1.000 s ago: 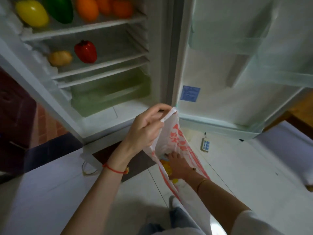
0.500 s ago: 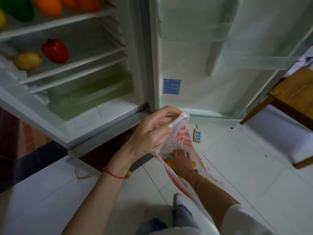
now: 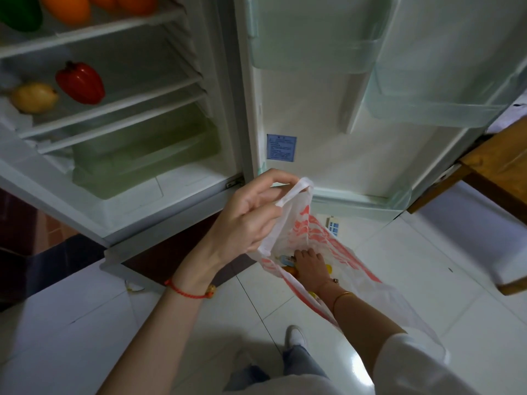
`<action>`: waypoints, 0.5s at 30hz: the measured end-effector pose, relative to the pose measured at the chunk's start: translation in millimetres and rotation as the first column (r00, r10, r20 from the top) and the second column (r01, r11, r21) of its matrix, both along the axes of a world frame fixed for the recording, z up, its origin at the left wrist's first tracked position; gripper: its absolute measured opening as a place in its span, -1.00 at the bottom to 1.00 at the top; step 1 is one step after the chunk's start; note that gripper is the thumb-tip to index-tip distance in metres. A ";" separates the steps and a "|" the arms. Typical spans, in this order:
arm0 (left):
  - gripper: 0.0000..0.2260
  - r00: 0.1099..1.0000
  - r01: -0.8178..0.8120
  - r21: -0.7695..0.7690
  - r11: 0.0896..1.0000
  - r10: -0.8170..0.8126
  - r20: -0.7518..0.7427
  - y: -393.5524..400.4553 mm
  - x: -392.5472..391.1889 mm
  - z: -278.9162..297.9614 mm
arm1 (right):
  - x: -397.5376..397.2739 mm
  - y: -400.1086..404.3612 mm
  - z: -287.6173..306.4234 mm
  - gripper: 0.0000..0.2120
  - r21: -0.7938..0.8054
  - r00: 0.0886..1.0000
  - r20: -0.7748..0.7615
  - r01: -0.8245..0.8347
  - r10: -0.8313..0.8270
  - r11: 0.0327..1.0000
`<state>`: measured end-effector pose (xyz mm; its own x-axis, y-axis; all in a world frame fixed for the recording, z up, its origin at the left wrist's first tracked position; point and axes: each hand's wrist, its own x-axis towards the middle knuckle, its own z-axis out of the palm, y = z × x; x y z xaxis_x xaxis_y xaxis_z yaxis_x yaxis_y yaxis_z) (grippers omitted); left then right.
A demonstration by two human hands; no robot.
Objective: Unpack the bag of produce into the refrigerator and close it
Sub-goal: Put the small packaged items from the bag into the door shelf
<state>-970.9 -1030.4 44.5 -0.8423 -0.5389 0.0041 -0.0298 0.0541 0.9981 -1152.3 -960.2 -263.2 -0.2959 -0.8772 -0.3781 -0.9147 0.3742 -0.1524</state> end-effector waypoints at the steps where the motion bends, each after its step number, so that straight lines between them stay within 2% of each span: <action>1: -0.69 1.000 -0.004 0.004 1.000 0.004 -0.007 -1.2 -2.3 -1.3 | -3.1 -0.8 1.2 -0.44 0.003 1.000 0.024 0.015 -0.015 1.000; 7: -0.69 0.999 -0.016 0.017 1.000 0.017 -0.043 -6.3 -17.2 -2.8 | -21.2 -5.2 3.0 -0.37 -0.033 0.990 0.131 0.047 -0.042 0.998; 15: -0.66 0.996 -0.054 0.017 0.998 0.055 -0.071 -16.1 -38.1 -2.5 | -38.0 -19.8 12.2 -0.44 -0.024 0.989 0.122 -0.086 0.088 0.996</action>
